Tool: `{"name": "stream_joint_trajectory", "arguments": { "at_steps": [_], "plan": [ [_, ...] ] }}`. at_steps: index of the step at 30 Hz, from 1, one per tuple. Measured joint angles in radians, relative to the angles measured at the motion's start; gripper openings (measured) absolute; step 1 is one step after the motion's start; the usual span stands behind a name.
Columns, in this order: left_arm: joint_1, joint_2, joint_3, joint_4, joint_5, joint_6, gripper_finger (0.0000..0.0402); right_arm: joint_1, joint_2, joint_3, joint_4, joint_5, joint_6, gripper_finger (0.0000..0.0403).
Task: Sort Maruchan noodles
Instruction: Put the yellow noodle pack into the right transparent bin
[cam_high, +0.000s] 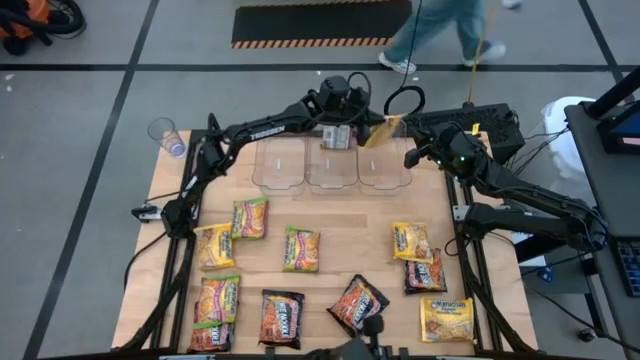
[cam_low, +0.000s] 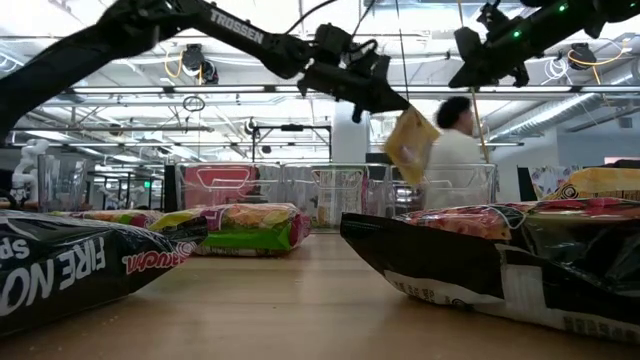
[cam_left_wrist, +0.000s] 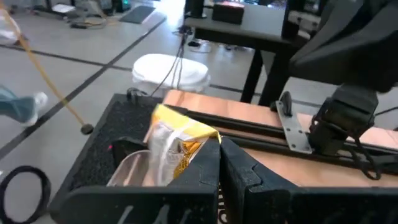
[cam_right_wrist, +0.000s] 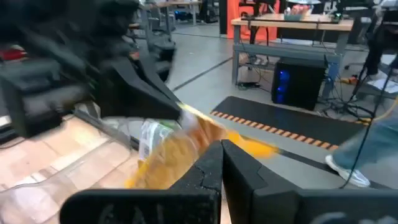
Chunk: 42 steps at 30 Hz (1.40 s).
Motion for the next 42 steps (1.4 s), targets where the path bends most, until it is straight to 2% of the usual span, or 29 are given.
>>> {"name": "stream_joint_trajectory", "arguments": {
  "at_steps": [9, 14, 25, 39, 42],
  "plan": [
    [-0.004, 0.05, 0.03, -0.013, 0.113, 0.023, 0.0, 0.001, -0.091, 0.0, -0.001, 0.0, -0.025, 0.0],
    [-0.001, 0.05, 0.019, -0.015, 0.114, 0.08, 0.0, 0.001, -0.123, 0.0, -0.001, 0.0, -0.028, 0.0],
    [0.039, 0.05, 0.018, -0.014, 0.113, 0.079, 0.0, 0.001, -0.131, 0.0, -0.001, -0.032, -0.023, 0.0],
    [0.054, 0.05, 0.017, -0.013, 0.116, -0.104, 0.0, 0.001, -0.131, 0.0, -0.001, -0.032, -0.017, 0.0],
    [0.043, 0.054, 0.017, -0.01, 0.175, -0.027, 0.0, 0.001, -0.131, 0.0, -0.001, -0.038, -0.022, 0.0]
  ]
}}
